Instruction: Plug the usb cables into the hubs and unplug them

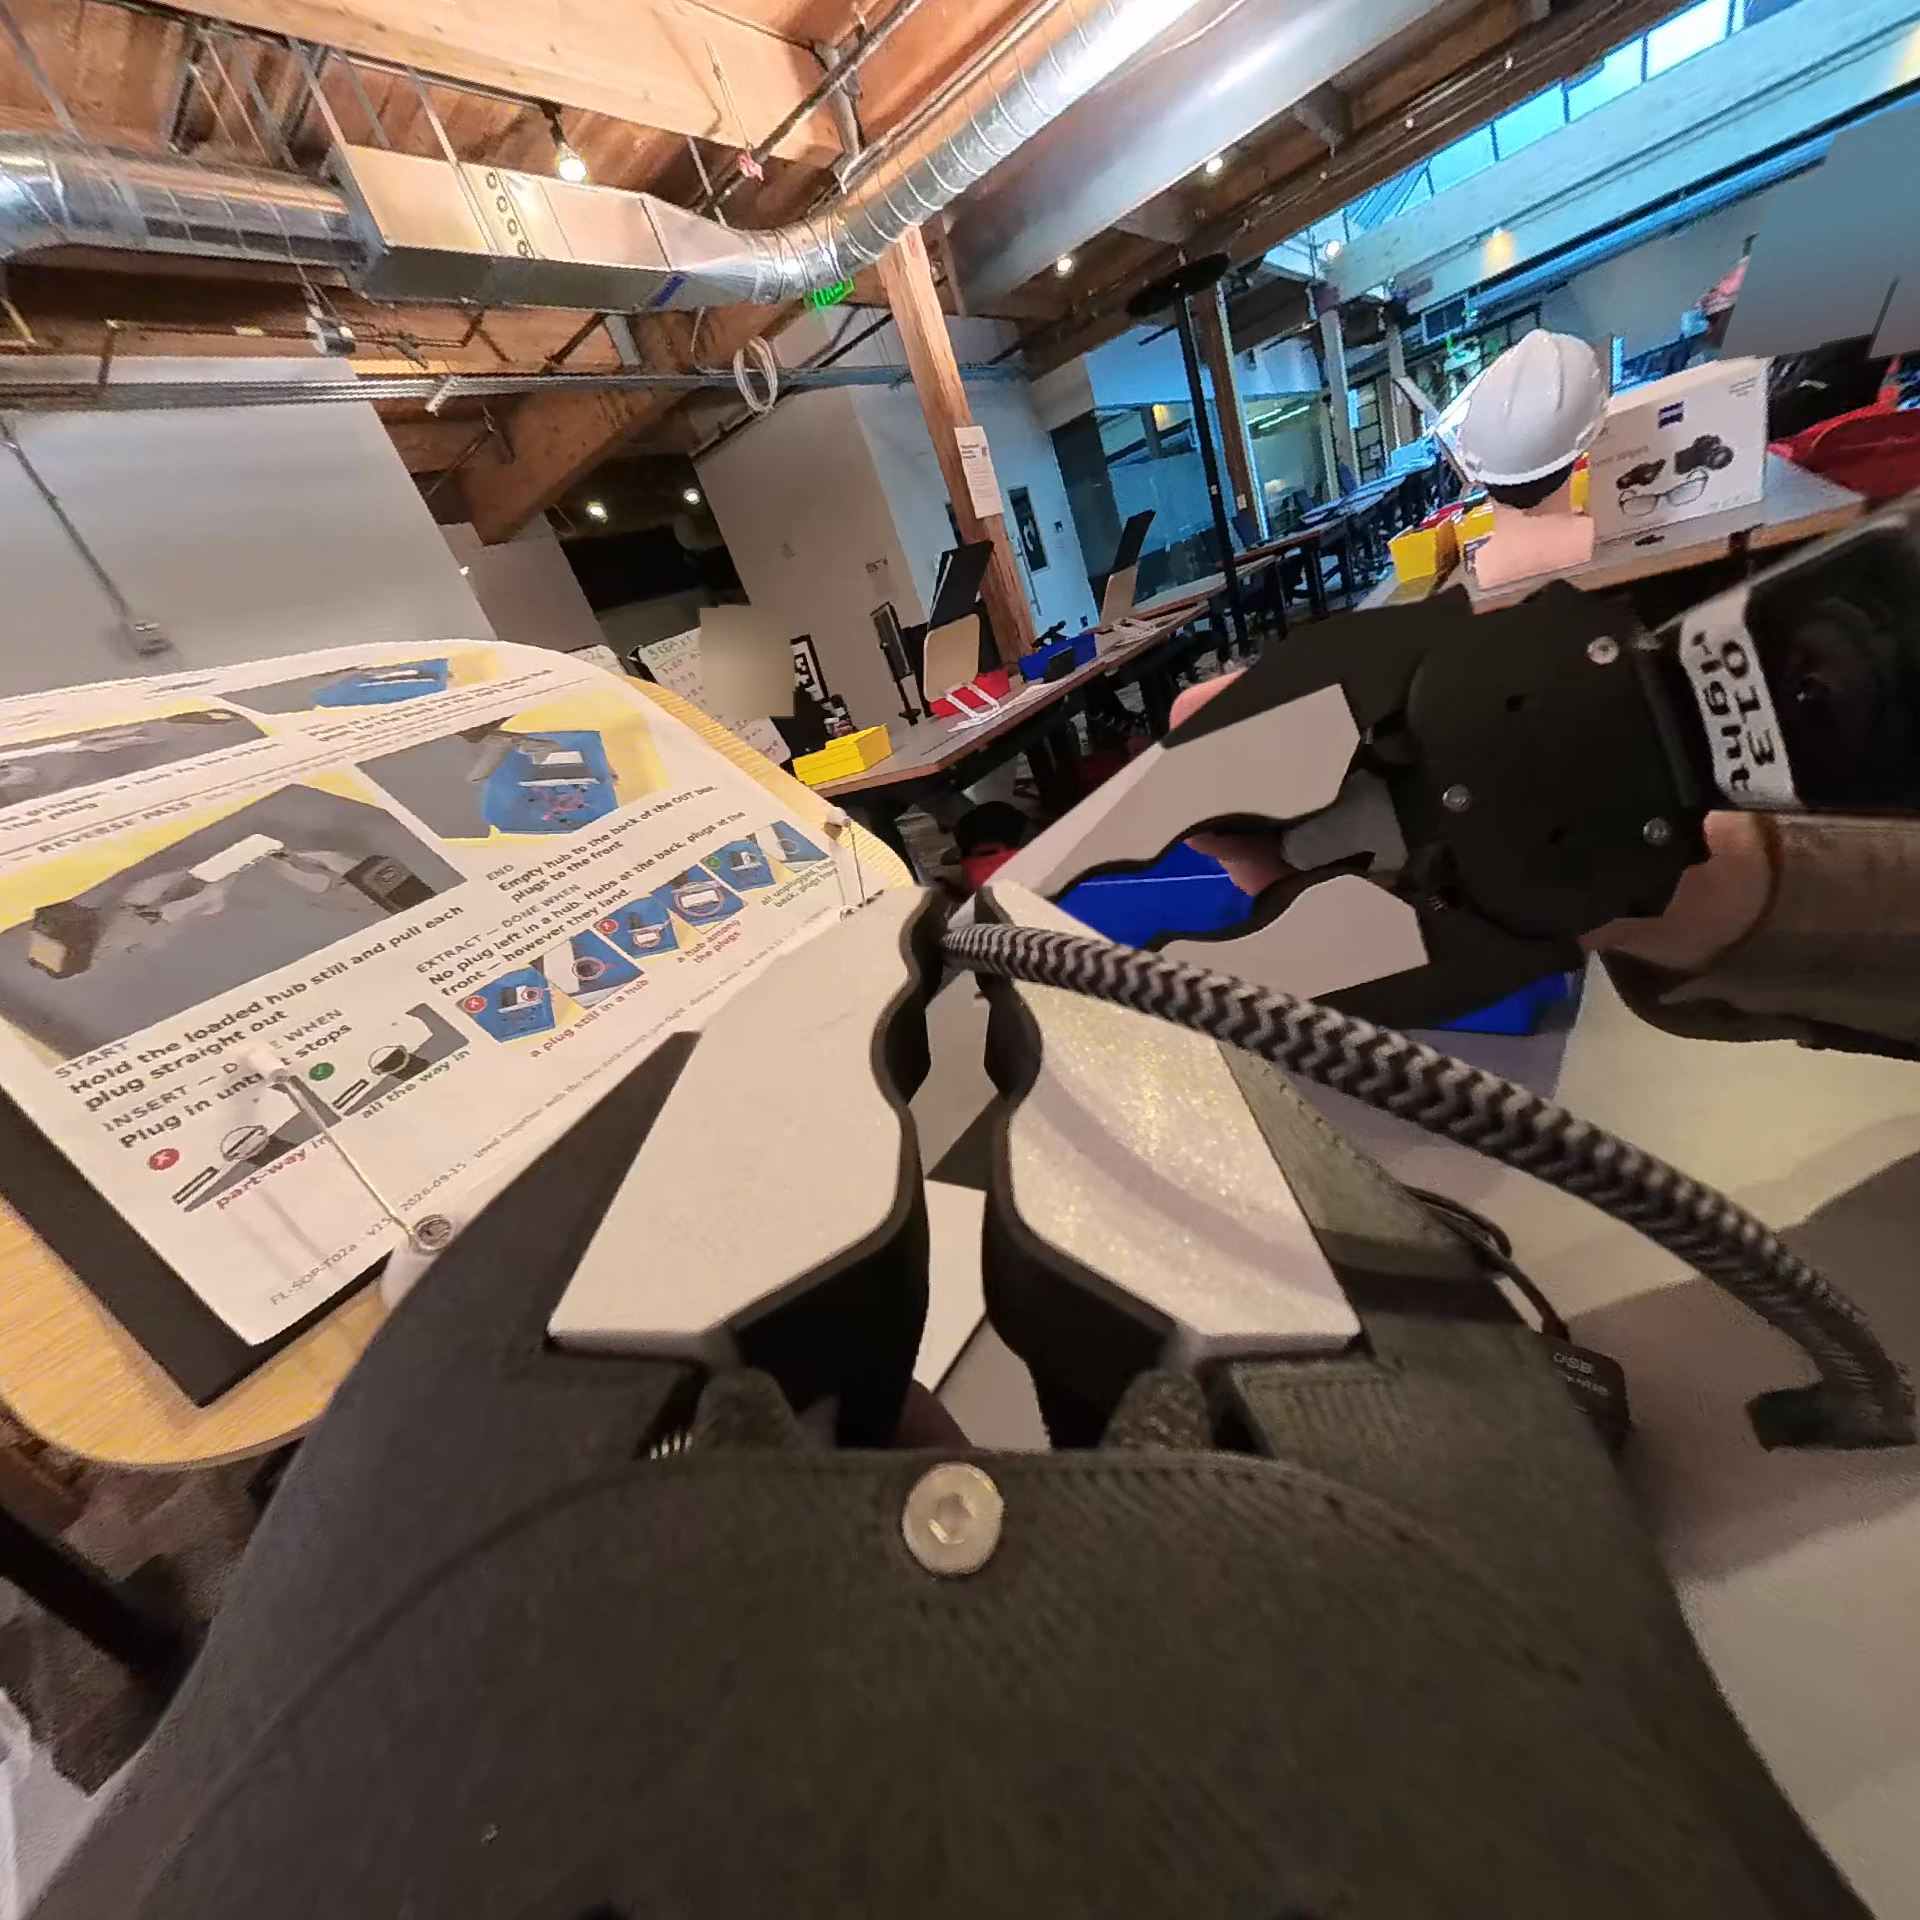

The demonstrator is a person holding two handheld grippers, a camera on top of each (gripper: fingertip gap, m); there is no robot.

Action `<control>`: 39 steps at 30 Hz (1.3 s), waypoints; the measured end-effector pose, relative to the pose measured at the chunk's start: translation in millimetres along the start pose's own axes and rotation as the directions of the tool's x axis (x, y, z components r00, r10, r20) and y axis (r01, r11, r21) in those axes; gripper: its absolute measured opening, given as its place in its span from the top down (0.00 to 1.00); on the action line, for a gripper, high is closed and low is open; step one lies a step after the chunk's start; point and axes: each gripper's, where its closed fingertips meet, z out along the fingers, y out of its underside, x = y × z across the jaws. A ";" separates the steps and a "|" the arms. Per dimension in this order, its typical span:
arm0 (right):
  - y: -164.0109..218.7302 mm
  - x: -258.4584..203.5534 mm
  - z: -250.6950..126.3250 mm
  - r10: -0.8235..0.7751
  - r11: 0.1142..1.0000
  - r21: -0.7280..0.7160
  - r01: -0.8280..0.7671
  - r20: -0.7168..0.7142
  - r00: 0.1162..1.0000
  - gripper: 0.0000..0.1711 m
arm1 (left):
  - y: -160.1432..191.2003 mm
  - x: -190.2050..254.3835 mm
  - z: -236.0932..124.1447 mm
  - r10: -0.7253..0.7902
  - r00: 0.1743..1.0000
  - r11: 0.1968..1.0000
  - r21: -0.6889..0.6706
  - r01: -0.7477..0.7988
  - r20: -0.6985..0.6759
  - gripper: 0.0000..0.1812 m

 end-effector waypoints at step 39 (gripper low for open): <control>-7.5 37.3 -15.6 -0.034 0.998 0.053 0.041 -0.129 0.991 0.86 | 2.2 7.9 3.1 0.010 1.000 1.000 -0.011 -0.011 -0.015 0.91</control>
